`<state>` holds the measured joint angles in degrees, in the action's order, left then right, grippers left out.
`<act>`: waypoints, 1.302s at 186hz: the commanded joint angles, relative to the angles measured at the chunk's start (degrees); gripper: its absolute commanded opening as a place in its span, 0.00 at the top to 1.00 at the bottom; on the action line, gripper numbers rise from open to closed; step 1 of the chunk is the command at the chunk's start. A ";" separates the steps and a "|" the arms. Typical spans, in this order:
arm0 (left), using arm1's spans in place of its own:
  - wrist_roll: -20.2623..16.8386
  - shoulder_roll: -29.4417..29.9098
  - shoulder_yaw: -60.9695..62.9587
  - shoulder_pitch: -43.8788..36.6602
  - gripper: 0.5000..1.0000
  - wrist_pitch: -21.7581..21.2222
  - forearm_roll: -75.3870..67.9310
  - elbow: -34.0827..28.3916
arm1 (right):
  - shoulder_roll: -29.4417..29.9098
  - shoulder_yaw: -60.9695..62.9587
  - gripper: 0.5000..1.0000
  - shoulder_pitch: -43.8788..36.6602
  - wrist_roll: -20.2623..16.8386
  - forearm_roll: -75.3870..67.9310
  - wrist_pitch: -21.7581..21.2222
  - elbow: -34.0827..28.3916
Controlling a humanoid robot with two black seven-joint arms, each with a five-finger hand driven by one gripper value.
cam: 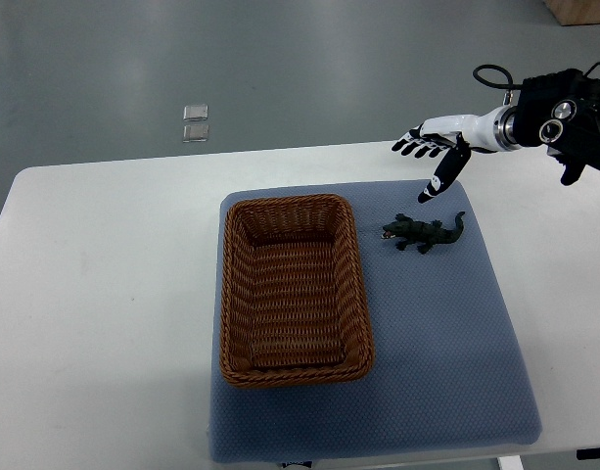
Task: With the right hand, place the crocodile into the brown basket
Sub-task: 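Swing the right hand over the dark green toy crocodile, then lower the right hand and close its fingers around the crocodile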
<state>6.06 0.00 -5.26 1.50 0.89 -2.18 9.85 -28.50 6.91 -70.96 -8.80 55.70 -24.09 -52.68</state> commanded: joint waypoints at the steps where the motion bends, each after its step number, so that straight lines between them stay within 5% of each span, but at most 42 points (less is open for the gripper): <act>1: 0.00 0.00 0.16 0.00 0.00 -0.01 -0.02 0.08 | 0.46 -3.13 0.14 -2.08 -1.22 -0.06 -0.87 -0.94; 46: 0.00 0.00 -0.02 0.00 0.00 -0.01 -0.02 0.08 | 0.90 -4.54 0.14 -2.08 -1.48 0.20 -2.81 -2.17; 176: 0.00 0.00 -0.02 0.00 0.00 -0.01 -0.02 -0.01 | 3.45 -6.12 0.17 5.13 -1.66 1.69 3.78 -1.73; 206: 0.00 0.00 -0.10 0.00 0.00 -0.01 -0.02 -0.01 | 3.54 -6.21 0.21 6.71 -1.57 4.33 5.19 -1.46; 242: 0.00 0.00 -0.10 0.00 0.00 -0.01 -0.02 -0.01 | 4.07 -6.21 0.38 7.76 -1.57 5.47 6.86 -0.32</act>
<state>6.06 0.00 -5.36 1.49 0.87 -2.21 9.84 -24.70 0.73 -63.54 -10.45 60.90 -17.73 -53.62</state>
